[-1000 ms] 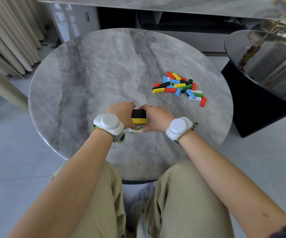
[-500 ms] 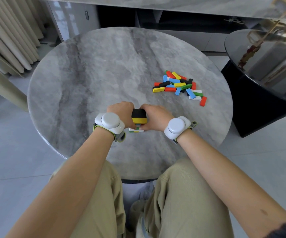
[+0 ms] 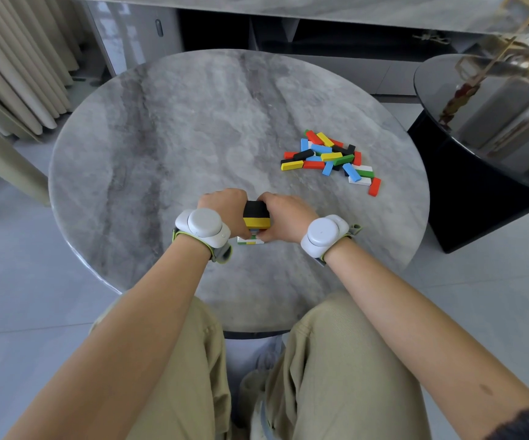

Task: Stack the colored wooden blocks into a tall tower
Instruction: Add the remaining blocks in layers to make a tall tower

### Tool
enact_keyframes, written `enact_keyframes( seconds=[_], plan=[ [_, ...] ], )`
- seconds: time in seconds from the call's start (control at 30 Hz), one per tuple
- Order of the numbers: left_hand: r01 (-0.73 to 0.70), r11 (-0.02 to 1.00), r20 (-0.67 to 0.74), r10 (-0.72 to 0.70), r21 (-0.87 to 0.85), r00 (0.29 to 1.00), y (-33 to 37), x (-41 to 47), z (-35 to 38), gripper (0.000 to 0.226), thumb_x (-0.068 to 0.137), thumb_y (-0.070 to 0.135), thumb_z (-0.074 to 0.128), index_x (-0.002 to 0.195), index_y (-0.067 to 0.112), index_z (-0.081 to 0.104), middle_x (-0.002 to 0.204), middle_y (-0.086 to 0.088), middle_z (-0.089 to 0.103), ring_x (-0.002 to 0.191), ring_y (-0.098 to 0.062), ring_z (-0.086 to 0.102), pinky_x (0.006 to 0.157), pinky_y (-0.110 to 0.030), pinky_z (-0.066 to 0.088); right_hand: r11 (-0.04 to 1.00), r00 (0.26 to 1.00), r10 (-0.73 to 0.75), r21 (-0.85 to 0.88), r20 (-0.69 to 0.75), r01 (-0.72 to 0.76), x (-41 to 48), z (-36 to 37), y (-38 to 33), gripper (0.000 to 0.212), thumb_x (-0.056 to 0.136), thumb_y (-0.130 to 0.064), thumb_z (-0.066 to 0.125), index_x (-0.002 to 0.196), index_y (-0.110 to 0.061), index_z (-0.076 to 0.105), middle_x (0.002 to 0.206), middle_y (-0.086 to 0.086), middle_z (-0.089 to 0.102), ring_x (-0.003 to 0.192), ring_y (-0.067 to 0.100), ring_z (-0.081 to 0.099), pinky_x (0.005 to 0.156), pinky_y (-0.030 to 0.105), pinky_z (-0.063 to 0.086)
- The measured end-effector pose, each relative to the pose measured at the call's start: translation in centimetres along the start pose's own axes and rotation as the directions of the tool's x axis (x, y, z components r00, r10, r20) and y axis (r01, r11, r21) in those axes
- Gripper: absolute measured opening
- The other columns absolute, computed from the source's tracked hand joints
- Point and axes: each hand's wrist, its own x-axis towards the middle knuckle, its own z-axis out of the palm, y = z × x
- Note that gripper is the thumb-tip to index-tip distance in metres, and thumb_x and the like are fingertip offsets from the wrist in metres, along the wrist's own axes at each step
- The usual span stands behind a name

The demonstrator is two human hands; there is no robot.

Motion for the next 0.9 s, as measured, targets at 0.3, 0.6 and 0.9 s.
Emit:
enact_keyframes(
  seconds=[0.3,0.6,0.9],
  plan=[
    [-0.017,0.993,-0.020,0.015,-0.118,1.000,-0.7,-0.3,-0.4,0.072,0.063,0.045,0.078,0.125,0.019,0.050,0.122,0.003,0.058,0.109,-0.021,0.057,0.090,-0.032,0.040,0.995,0.999,-0.037,0.095,-0.019,0.038,-0.7,-0.9,0.2,0.075,0.068,-0.041,0.078,0.129,-0.015,0.043,0.129,0.002,0.055,0.112,0.022,0.056,0.087,0.029,0.037],
    [-0.028,0.993,-0.026,0.025,-0.117,0.999,-0.4,-0.9,-0.9,0.055,0.068,0.039,0.076,0.116,0.022,0.056,0.112,0.002,0.062,0.101,-0.022,0.059,0.085,-0.032,0.040,0.995,0.998,-0.052,0.082,-0.047,0.056,-0.6,-1.2,0.1,0.061,0.071,-0.035,0.075,0.124,-0.019,0.050,0.125,0.000,0.058,0.112,0.020,0.055,0.093,0.029,0.035],
    [-0.029,0.992,-0.028,0.026,-0.120,0.999,-0.4,-1.0,-1.1,0.049,0.070,0.036,0.074,0.114,0.022,0.056,0.109,0.001,0.062,0.098,-0.023,0.060,0.081,-0.030,0.039,0.992,0.995,-0.078,0.095,-0.065,0.084,-0.1,-0.9,0.6,0.052,0.071,-0.035,0.074,0.118,-0.021,0.054,0.118,-0.003,0.062,0.106,0.019,0.058,0.087,0.027,0.036]
  ],
)
